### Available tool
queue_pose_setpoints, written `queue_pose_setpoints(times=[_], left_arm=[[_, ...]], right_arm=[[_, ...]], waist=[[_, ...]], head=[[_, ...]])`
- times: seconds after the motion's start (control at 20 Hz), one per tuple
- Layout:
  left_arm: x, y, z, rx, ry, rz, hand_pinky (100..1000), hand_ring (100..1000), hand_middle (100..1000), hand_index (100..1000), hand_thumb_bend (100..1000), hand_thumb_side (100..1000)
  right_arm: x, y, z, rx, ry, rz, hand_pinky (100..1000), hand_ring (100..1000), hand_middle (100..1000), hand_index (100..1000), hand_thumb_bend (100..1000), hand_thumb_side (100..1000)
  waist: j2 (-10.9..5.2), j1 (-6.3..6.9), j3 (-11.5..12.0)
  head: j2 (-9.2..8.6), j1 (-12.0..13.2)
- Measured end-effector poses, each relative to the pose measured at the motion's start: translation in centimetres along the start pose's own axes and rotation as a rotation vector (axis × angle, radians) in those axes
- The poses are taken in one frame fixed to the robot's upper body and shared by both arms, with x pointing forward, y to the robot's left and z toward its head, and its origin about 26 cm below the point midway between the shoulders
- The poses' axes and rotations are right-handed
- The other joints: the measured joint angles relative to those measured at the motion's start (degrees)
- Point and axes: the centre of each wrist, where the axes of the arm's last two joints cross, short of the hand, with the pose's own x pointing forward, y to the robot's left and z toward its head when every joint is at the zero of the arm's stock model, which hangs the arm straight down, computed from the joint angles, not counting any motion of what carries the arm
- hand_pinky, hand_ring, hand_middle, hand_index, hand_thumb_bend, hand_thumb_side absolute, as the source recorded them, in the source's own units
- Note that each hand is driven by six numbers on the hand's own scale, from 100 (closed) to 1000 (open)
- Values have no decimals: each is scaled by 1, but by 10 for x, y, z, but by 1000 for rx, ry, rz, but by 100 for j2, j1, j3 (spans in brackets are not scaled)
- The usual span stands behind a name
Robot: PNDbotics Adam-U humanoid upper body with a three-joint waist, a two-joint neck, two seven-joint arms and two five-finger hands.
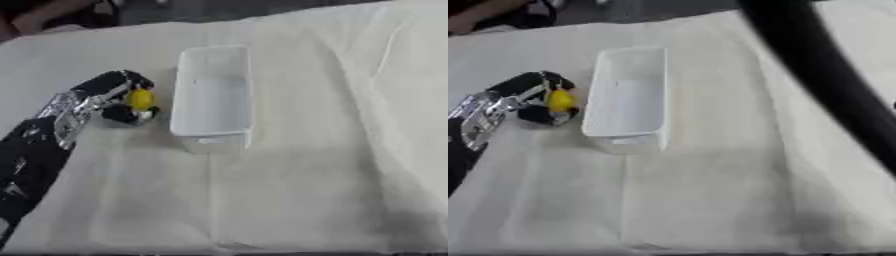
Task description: Pick up objects on the table and place them in the box.
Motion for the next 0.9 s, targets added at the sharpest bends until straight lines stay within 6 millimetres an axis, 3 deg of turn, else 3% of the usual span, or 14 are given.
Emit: queue_pose_setpoints(times=[0.3, 0.4, 0.45, 0.55, 0.75, 0.9], left_arm=[[1, -3, 2, 96, -11, -18, 100, 100, 100, 289, 100, 100], [0, -4, 3, 103, -10, -26, 100, 100, 100, 186, 185, 100], [1, -4, 4, 105, -12, -33, 100, 100, 100, 171, 357, 100], [3, -1, 2, 115, -23, -55, 100, 100, 100, 157, 513, 100], [11, 10, -1, 152, -56, -112, 100, 100, 100, 141, 671, 100], [15, 16, 0, 205, -52, -134, 100, 100, 100, 139, 638, 100]], right_arm=[[0, 0, 0, 0, 0, 0, 670, 751, 868, 859, 102, 996], [0, 0, 0, 0, 0, 0, 669, 750, 867, 855, 101, 1000], [0, 0, 0, -1, 0, -1, 668, 749, 867, 854, 103, 998], [0, 0, 0, -2, -1, -1, 666, 748, 866, 852, 101, 997], [0, 0, 0, -8, -5, -2, 662, 745, 864, 848, 100, 995], [0, 0, 0, -12, -7, -4, 659, 743, 863, 846, 100, 992]], waist=[[19, 2, 0], [22, 10, 0], [22, 18, 0], [23, 23, 1], [23, 25, 3], [22, 24, 8]], head=[[0, -37], [0, -39], [0, -39], [0, -40], [0, -40], [0, -42]])
